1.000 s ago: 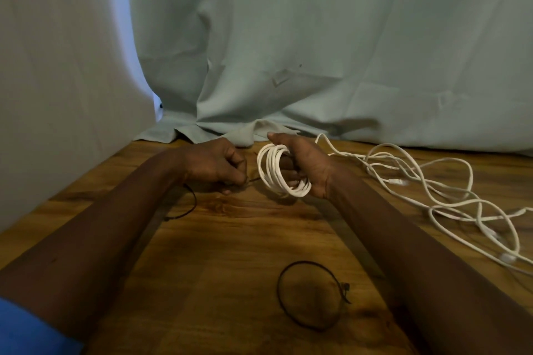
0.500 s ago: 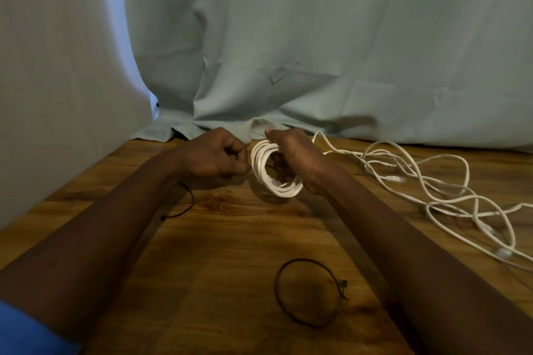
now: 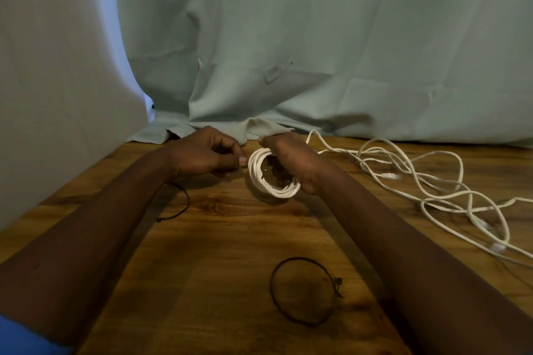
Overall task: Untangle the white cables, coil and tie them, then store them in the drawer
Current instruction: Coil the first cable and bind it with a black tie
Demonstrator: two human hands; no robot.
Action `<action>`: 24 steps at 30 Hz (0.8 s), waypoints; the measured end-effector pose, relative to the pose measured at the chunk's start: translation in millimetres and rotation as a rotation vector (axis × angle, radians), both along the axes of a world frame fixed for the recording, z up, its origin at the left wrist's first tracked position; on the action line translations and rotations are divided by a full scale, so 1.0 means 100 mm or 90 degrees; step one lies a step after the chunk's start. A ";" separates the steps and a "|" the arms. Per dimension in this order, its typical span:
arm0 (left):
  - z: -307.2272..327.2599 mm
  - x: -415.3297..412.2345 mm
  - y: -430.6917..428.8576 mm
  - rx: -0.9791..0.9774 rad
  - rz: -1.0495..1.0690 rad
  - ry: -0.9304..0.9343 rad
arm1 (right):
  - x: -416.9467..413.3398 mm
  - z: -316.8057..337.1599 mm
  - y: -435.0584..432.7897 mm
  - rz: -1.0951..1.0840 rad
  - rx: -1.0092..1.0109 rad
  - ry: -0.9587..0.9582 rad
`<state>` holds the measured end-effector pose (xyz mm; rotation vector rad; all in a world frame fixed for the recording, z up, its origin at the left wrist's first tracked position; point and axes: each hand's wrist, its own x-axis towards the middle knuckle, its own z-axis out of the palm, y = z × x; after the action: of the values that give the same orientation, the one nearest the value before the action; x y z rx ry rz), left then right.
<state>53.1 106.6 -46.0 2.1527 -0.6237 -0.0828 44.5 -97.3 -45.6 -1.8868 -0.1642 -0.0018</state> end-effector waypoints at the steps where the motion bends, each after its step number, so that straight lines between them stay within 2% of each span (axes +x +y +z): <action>1: -0.02 0.00 -0.03 -0.004 0.005 0.002 | 0.00 -0.01 0.01 -0.002 0.016 0.009; 4: -0.06 -0.03 -0.14 -0.041 -0.009 0.026 | -0.02 -0.04 0.02 -0.005 0.064 0.022; 8: -0.07 -0.01 -0.16 -0.150 0.009 0.061 | 0.01 -0.07 0.03 -0.060 0.091 0.014; 12: -0.12 -0.03 -0.23 -0.283 0.020 0.204 | 0.06 -0.10 0.02 -0.085 0.090 -0.004; 15: -0.14 -0.08 -0.29 -0.300 -0.025 0.259 | 0.09 -0.15 0.02 -0.088 0.103 -0.004; 20: -0.13 -0.09 -0.30 -0.393 -0.082 0.278 | 0.12 -0.12 0.01 -0.104 0.222 0.090; 22: -0.10 -0.10 -0.31 -0.390 -0.096 0.266 | 0.11 -0.12 0.00 -0.113 0.240 0.113; 24: -0.09 -0.11 -0.34 -0.313 -0.076 0.220 | 0.12 -0.15 0.00 -0.122 0.223 0.105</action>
<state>42.4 72.7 -55.3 1.5791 -0.5055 -0.3255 56.8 -97.1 -60.1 -1.5381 0.1245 -0.0047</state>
